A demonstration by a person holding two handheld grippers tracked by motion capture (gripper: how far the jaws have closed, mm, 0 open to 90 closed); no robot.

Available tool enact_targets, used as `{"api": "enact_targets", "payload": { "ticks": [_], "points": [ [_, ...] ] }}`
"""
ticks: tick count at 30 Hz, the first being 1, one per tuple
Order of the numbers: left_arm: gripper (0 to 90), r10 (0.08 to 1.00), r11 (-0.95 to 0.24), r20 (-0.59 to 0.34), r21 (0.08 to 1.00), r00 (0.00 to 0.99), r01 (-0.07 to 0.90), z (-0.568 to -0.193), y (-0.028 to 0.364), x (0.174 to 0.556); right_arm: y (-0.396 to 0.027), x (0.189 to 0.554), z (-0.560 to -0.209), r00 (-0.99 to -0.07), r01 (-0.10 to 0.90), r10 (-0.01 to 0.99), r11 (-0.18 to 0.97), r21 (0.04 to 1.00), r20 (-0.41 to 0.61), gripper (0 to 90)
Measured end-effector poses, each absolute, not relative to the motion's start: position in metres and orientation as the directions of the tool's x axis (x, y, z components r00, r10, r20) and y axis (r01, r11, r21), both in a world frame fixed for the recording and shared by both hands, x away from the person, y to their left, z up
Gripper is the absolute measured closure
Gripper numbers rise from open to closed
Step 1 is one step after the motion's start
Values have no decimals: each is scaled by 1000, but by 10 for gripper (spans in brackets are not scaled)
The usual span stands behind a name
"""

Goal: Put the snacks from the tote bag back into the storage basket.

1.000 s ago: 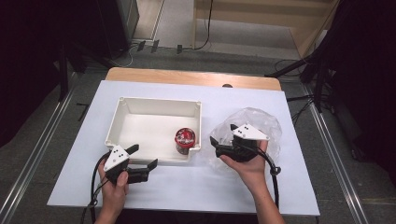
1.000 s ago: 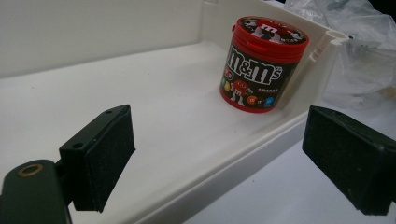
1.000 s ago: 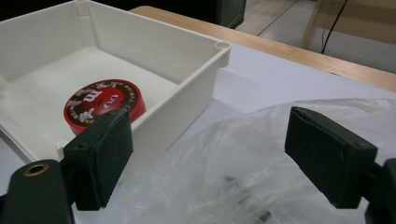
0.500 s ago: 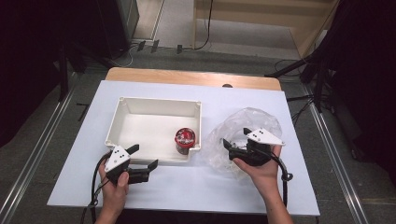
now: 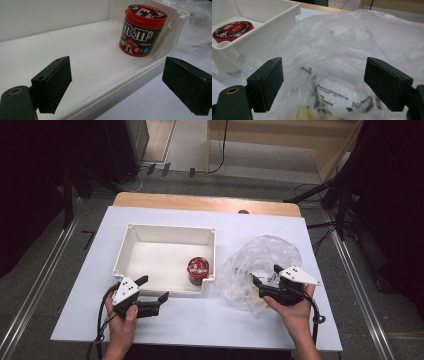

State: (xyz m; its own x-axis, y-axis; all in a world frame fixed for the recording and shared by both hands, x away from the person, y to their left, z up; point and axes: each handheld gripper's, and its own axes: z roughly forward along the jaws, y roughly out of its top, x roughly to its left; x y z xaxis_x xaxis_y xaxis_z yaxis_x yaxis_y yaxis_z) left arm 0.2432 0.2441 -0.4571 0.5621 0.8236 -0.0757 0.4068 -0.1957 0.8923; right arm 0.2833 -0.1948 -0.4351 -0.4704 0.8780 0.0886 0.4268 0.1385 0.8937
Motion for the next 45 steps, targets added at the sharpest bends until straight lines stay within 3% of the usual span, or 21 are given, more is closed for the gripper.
{"api": "enact_targets", "payload": {
  "ticks": [35, 45],
  "points": [
    [88, 836, -193, -68, 892, 544, 408, -457, 249, 242, -286, 256, -456, -336, 441, 939, 81, 894, 80, 165],
    [83, 826, -188, -73, 899, 558, 396, -462, 247, 243, -311, 252, -464, -315, 430, 937, 0, 903, 150, 160]
  ]
}}
